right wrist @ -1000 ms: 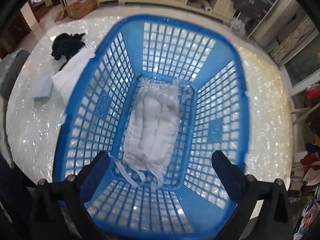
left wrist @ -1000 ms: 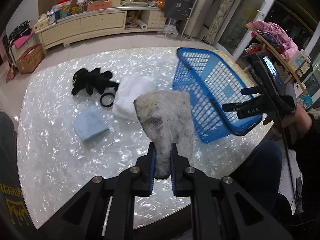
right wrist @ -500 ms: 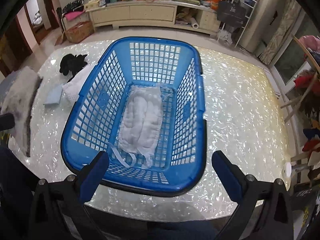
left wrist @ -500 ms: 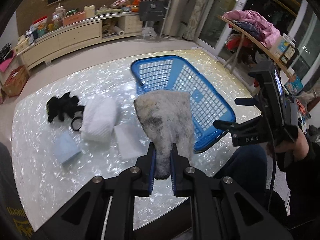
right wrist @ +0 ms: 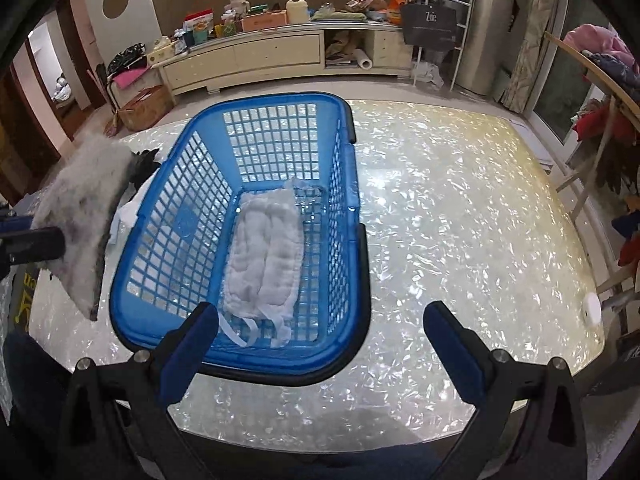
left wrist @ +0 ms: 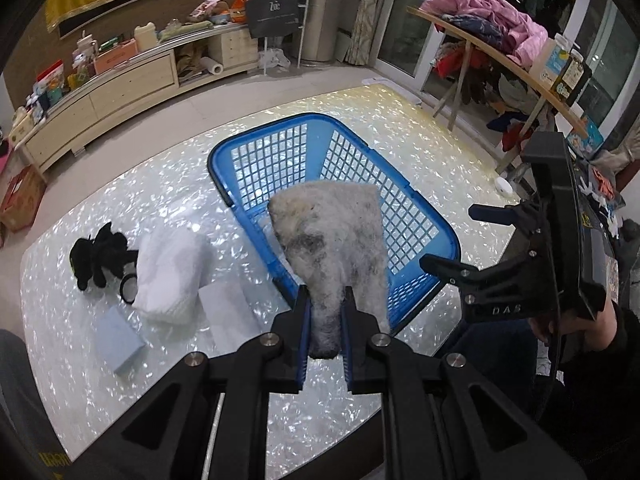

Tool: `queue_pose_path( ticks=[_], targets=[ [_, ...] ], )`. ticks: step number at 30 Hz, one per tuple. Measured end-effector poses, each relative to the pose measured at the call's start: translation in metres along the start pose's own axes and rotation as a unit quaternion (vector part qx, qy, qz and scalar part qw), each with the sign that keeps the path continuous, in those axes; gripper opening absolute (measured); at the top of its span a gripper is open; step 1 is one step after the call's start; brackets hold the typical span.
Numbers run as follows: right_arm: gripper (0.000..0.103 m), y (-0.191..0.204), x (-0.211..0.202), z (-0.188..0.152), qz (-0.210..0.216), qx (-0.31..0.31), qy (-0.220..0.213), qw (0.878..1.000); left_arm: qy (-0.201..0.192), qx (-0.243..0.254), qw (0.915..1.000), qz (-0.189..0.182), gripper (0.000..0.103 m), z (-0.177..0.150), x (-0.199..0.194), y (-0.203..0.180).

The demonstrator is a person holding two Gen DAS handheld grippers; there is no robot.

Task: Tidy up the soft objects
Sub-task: 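Carry the grey cloth over the basket and release it with the left gripper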

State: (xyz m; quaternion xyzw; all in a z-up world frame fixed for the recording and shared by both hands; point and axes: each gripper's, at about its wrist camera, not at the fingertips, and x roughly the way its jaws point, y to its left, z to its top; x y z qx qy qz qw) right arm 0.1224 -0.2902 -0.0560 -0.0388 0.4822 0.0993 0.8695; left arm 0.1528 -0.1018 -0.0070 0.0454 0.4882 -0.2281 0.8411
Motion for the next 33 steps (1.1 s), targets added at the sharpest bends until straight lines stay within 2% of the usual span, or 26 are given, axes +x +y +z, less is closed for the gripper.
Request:
queue_pose_path(
  ticks=[10, 21, 29, 33],
  targets=[
    [0.103, -0.006, 0.012, -0.004, -0.004, 0.017, -0.011, 1.000, 0.015, 0.023, 0.9996, 0.010, 0.012, 0.024, 0.028, -0.006],
    [0.103, -0.016, 0.023, -0.006, -0.038, 0.031, -0.017, 0.999, 0.040, 0.039, 0.9983, 0.019, 0.012, 0.043, 0.070, -0.004],
    [0.103, -0.019, 0.029, -0.003, -0.033, 0.041, -0.017, 0.998, 0.056, 0.055, 0.9962, 0.038, 0.012, 0.053, 0.100, -0.003],
    [0.103, -0.019, 0.030, -0.002, -0.028, 0.046, -0.014, 0.998, 0.064, 0.071, 0.9949, 0.034, 0.012, 0.058, 0.112, -0.005]
  ],
)
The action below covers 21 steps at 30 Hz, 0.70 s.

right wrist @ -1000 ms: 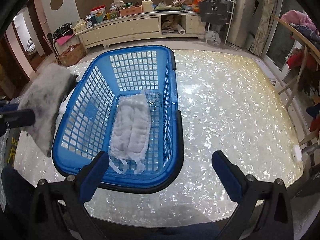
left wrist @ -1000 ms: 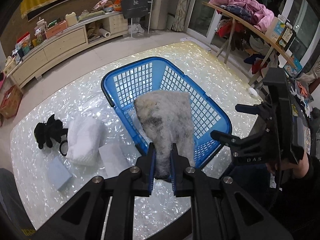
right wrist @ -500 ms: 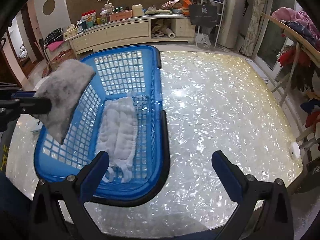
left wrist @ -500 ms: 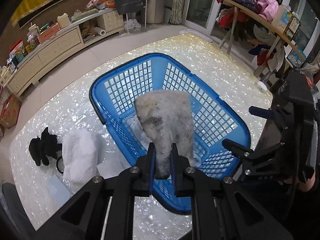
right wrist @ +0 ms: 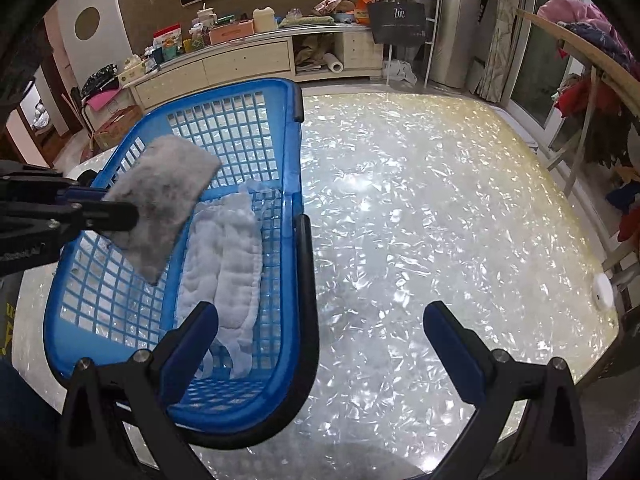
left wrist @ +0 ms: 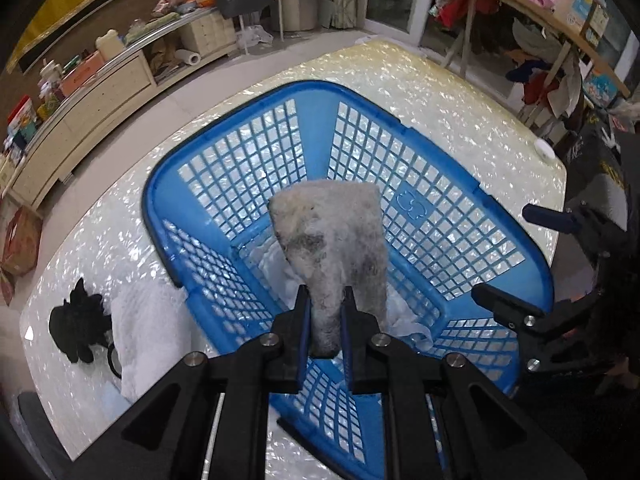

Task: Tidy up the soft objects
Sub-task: 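Carry the grey cloth over the basket and release it with the left gripper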

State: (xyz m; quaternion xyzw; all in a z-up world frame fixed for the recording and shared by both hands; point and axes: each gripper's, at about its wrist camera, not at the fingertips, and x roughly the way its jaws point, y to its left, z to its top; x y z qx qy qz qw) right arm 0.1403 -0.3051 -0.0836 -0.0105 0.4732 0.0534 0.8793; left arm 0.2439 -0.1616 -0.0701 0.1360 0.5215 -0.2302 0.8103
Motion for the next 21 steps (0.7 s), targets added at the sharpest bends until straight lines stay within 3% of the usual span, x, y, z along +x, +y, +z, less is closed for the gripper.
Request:
queue_pose_path(
  ticks=[17, 20, 21],
  targets=[
    [0.103, -0.001, 0.004, 0.001, 0.015, 0.015, 0.003, 1.000, 0.042, 0.057, 0.9972, 0.023, 0.017, 0.025, 0.050, -0.003],
    [0.103, -0.004, 0.007, 0.002, 0.021, 0.022, 0.006, 1.000, 0.044, 0.059, 0.9970, 0.025, 0.022, 0.027, 0.055, -0.003],
    [0.103, -0.004, 0.008, 0.002, 0.022, 0.023, 0.007, 0.999, 0.043, 0.061, 0.9969, 0.026, 0.030, 0.027, 0.057, -0.004]
  ],
)
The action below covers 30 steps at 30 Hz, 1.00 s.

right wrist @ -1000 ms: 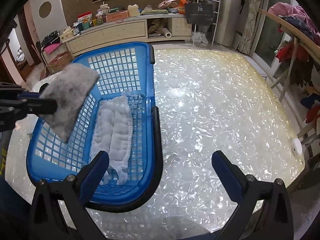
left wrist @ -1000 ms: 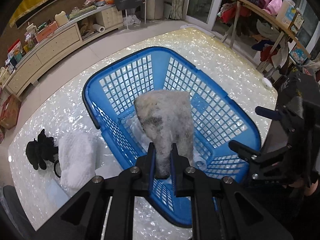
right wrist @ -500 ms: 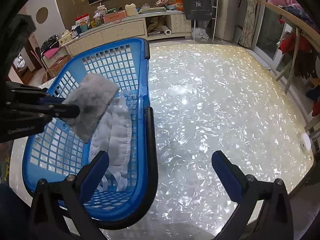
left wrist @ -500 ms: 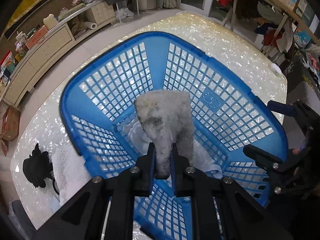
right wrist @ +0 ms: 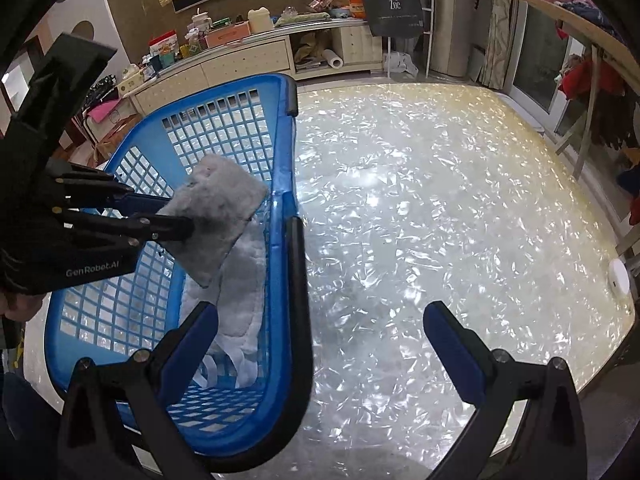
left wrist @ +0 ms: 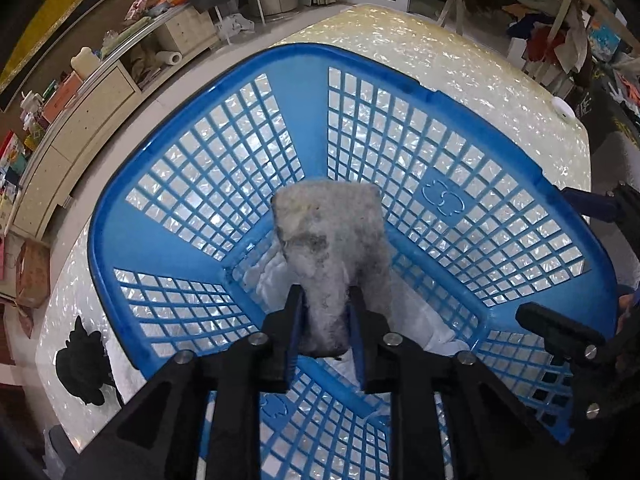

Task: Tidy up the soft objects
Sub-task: 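Carry the grey cloth over the basket and release it with the left gripper, then withdraw both grippers from the basket toward the remaining items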

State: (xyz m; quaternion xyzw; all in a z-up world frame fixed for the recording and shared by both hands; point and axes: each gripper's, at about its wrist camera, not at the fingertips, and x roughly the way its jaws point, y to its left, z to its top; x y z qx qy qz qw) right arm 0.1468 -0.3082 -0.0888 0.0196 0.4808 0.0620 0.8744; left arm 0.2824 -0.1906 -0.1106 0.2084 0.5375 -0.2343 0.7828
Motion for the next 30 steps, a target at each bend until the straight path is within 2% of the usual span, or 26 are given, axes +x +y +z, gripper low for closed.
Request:
queue_pose_path(
  ticks=[3, 4, 11, 13, 14, 16, 18, 24, 26, 28, 30],
  targets=[
    [0.103, 0.000, 0.000, 0.000, 0.001, -0.001, 0.000, 1.000, 0.000, 0.013, 0.9999, 0.006, 0.058, 0.003, 0.003, -0.006],
    [0.103, 0.000, 0.000, 0.000, 0.000, -0.003, 0.000, 1.000, -0.005, 0.018, 0.9997, 0.013, 0.064, 0.004, 0.001, -0.009],
    [0.103, 0.006, -0.012, -0.002, -0.001, -0.011, -0.025, 1.000, -0.029, 0.005, 0.9993, 0.024, 0.065, -0.002, -0.025, -0.011],
    [0.103, 0.008, -0.015, -0.004, -0.002, -0.011, -0.019, 1.000, -0.035, -0.002, 0.9991, 0.021, 0.066, -0.006, -0.035, -0.009],
    [0.103, 0.009, -0.016, -0.005, 0.000, -0.009, -0.016, 1.000, -0.039, -0.005, 0.9990, 0.021, 0.068, -0.009, -0.039, -0.009],
    [0.103, 0.012, -0.022, -0.007, 0.002, -0.008, -0.016, 1.000, -0.046, -0.011, 0.9988, 0.014, 0.087, -0.017, -0.051, -0.009],
    [0.102, 0.017, -0.028, -0.008, 0.003, -0.013, -0.019, 1.000, -0.055, -0.011, 0.9984, 0.005, 0.087, -0.026, -0.062, -0.011],
    [0.103, 0.031, -0.046, -0.010, 0.004, -0.023, -0.030, 0.999, -0.066, -0.020, 0.9975, 0.012, 0.087, -0.052, -0.088, -0.018],
    [0.102, 0.037, -0.053, -0.011, 0.009, -0.029, -0.030, 0.999, -0.069, -0.031, 0.9971, 0.013, 0.090, -0.063, -0.097, -0.017],
    [0.103, 0.042, -0.058, -0.012, 0.015, -0.032, -0.035, 0.999, -0.079, -0.037, 0.9960, 0.018, 0.103, -0.074, -0.106, -0.015],
    [0.102, 0.049, -0.063, -0.013, 0.015, -0.036, -0.037, 0.999, -0.094, -0.045, 0.9942, 0.029, 0.103, -0.085, -0.117, -0.012]
  ],
)
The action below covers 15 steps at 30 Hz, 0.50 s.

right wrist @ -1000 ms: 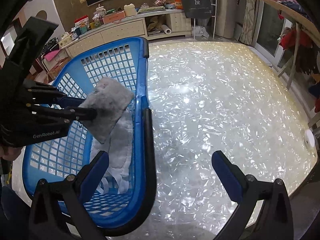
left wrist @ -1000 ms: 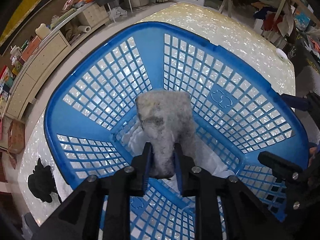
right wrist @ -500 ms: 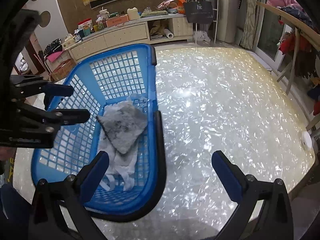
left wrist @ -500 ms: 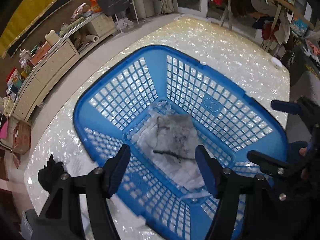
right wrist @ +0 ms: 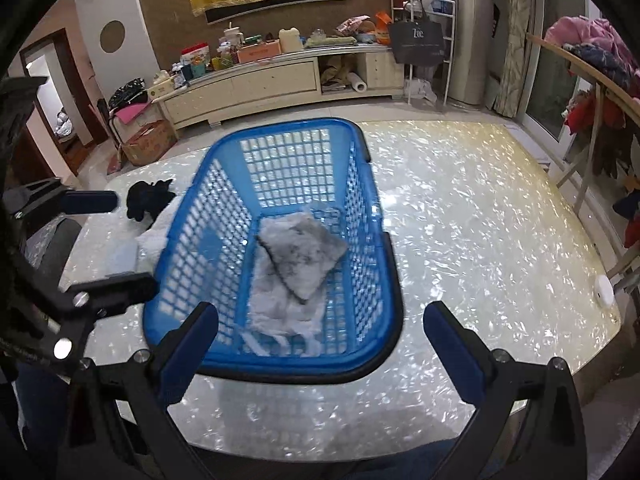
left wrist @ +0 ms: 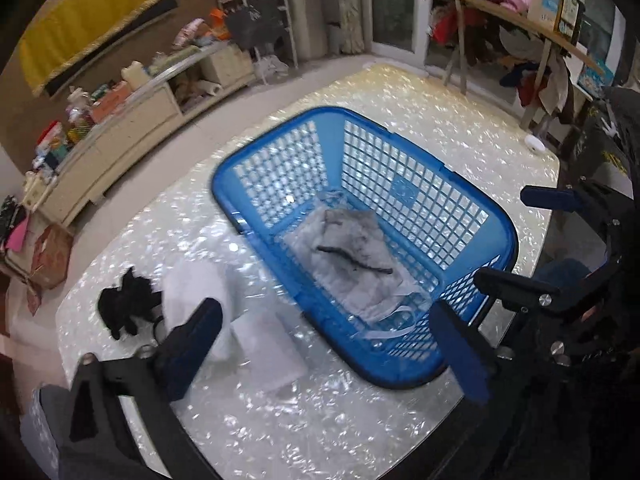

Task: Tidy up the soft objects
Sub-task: 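Withdraw both grippers from the basket toward the remaining items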

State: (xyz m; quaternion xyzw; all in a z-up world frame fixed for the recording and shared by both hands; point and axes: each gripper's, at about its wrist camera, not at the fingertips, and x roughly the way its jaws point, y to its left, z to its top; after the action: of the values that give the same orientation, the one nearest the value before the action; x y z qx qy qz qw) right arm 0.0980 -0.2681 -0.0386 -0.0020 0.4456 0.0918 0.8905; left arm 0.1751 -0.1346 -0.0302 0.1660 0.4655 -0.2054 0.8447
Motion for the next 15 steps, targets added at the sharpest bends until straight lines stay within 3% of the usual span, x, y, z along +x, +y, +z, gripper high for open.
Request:
queue_pose_path(
  ticks=[8, 15],
  targets=[
    [0.102, 0.033, -0.010, -0.001, 0.006, -0.020, 0.003, 1.000, -0.029, -0.015, 0.9992, 0.024, 0.103, -0.037, -0.044, 0.015],
    [0.102, 0.070, -0.009, 0.001, 0.024, -0.041, 0.003, 0.999, -0.038, -0.058, 0.9971, 0.033, 0.103, -0.073, -0.072, 0.044]
  ],
)
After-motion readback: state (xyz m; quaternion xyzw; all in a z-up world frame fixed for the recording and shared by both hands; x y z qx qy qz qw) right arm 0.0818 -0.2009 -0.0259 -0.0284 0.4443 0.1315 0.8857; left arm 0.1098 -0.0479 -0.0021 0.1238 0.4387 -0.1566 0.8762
